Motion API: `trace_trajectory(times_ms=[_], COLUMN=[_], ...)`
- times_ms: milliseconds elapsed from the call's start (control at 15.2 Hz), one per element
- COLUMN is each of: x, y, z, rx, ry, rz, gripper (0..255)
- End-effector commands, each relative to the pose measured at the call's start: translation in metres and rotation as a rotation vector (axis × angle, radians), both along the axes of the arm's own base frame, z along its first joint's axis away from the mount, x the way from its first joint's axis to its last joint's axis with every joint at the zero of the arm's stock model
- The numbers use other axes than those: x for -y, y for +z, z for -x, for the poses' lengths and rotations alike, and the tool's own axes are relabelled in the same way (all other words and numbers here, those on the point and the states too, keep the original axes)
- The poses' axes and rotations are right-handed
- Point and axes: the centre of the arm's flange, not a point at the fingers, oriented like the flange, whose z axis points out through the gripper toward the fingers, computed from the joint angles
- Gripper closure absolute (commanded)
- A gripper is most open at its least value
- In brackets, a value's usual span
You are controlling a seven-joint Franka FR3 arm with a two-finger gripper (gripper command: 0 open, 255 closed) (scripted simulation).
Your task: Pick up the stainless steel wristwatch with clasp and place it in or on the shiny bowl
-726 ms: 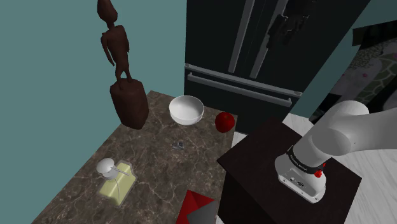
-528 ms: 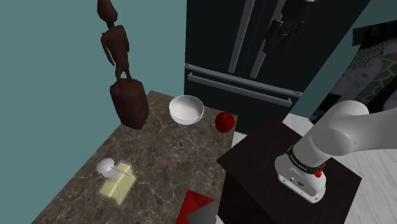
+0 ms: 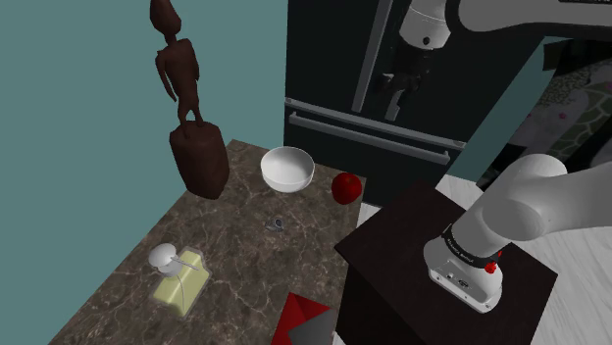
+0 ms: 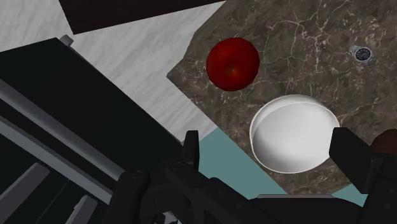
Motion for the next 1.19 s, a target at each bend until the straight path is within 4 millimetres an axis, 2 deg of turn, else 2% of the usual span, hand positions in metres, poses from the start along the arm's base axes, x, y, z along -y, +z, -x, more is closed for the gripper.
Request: trace_trajectory(times_ms=[0,1122], x=[-0.017,-0.165], y=[-0.018,-0.186], z=[-0.006,-0.054], rx=[-0.003,-0.035], ry=[-0.008,-0.069], rz=[0.003,0.032], gripper=[0,0])
